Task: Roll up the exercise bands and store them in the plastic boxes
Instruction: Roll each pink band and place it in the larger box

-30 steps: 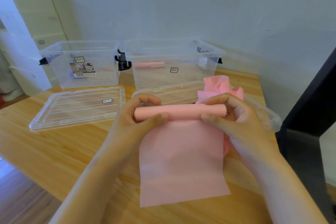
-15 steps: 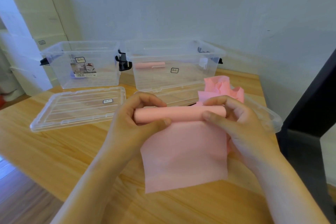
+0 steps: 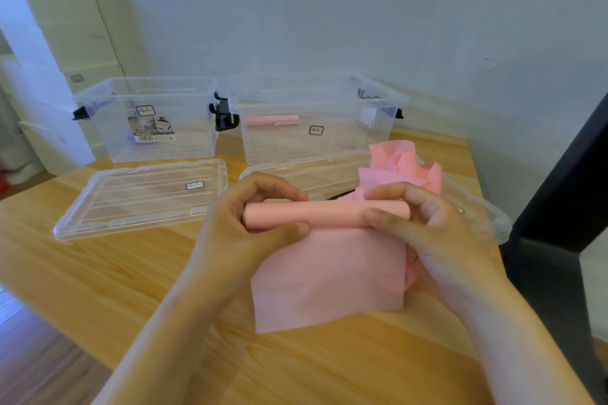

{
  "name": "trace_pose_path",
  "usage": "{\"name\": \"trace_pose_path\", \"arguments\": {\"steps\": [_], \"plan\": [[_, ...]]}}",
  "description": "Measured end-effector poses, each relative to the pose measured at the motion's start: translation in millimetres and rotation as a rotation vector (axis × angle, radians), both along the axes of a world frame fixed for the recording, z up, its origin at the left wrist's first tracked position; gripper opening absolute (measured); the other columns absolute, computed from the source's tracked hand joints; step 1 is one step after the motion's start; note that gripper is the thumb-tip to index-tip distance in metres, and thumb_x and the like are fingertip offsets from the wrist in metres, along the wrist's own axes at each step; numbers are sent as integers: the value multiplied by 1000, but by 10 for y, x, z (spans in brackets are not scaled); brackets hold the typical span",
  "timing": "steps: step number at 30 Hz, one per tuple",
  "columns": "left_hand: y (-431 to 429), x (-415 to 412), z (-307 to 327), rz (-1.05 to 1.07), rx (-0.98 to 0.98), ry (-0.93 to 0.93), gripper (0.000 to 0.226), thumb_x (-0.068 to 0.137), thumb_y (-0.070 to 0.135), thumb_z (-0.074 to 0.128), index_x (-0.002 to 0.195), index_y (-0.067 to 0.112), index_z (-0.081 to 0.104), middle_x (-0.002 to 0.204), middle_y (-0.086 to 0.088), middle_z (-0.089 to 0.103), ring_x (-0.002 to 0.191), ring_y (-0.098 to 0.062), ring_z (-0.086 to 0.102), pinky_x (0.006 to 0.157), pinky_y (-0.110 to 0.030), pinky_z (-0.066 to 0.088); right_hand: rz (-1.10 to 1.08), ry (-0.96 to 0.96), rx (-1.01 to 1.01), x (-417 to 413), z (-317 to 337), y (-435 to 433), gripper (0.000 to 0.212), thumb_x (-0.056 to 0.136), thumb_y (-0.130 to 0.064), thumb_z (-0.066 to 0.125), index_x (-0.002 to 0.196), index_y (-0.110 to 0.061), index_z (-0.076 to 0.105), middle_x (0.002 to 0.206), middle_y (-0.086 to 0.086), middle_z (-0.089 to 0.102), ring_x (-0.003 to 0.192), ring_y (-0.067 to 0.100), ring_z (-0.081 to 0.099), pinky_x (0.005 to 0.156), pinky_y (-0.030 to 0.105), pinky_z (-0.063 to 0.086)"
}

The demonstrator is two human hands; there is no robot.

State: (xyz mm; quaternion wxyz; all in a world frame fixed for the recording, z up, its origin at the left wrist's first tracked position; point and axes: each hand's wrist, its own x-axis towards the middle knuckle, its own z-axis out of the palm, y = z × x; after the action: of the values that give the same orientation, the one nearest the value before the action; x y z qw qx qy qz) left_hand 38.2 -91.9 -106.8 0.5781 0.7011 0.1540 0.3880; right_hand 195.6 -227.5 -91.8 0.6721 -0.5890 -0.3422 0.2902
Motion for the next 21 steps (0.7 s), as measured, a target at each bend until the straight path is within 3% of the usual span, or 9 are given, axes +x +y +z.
{"name": "trace_pose_path", "arguments": {"steps": [4, 7, 11, 14, 17, 21], "plan": [[-3, -5, -9, -44, -171, -11, 37, 54, 38, 80, 88, 35, 68, 90, 8, 68, 83, -12, 64, 66, -25, 52, 27, 28, 106, 2, 10, 6, 22, 57, -7, 75, 75, -18, 68, 97, 3, 73, 81, 10, 66, 67, 19, 54], [-3, 5, -17, -28, -213, 7, 35, 54, 46, 77, 85, 32, 68, 88, 4, 68, 76, -15, 63, 58, -24, 49, 47, 30, 148, 5, 11, 4, 27, 57, 1, 72, 79, -13, 65, 101, 6, 73, 89, 13, 67, 75, 21, 55], [1, -2, -21, -14, -137, -8, 31, 56, 37, 80, 83, 31, 67, 103, -7, 70, 88, -20, 66, 70, -35, 54, 60, 39, 113, 24, -4, 13, 35, 55, -7, 76, 87, -22, 71, 98, 4, 72, 88, 12, 66, 77, 23, 54], [14, -7, -26, -31, -103, -49, 31, 56, 29, 80, 84, 32, 67, 104, -1, 72, 97, -17, 67, 77, -30, 57, 30, 60, 46, 26, -19, 20, 28, 56, -23, 76, 83, -24, 73, 87, -2, 72, 79, 10, 64, 67, 22, 52], [21, 11, -44, -39, -158, -49, 35, 54, 30, 81, 87, 32, 67, 101, 2, 71, 90, -14, 67, 72, -28, 56, 19, 41, 49, 24, -21, 10, 25, 60, -19, 73, 85, -17, 70, 83, -3, 71, 75, 10, 64, 64, 22, 52], [-14, 23, -46, -74, -303, -2, 34, 56, 39, 80, 86, 32, 68, 86, 4, 67, 76, -14, 63, 57, -24, 51, 77, 1, 117, 1, -5, 13, 23, 62, -1, 71, 80, -12, 64, 98, 1, 73, 89, 11, 68, 72, 22, 55]]}}
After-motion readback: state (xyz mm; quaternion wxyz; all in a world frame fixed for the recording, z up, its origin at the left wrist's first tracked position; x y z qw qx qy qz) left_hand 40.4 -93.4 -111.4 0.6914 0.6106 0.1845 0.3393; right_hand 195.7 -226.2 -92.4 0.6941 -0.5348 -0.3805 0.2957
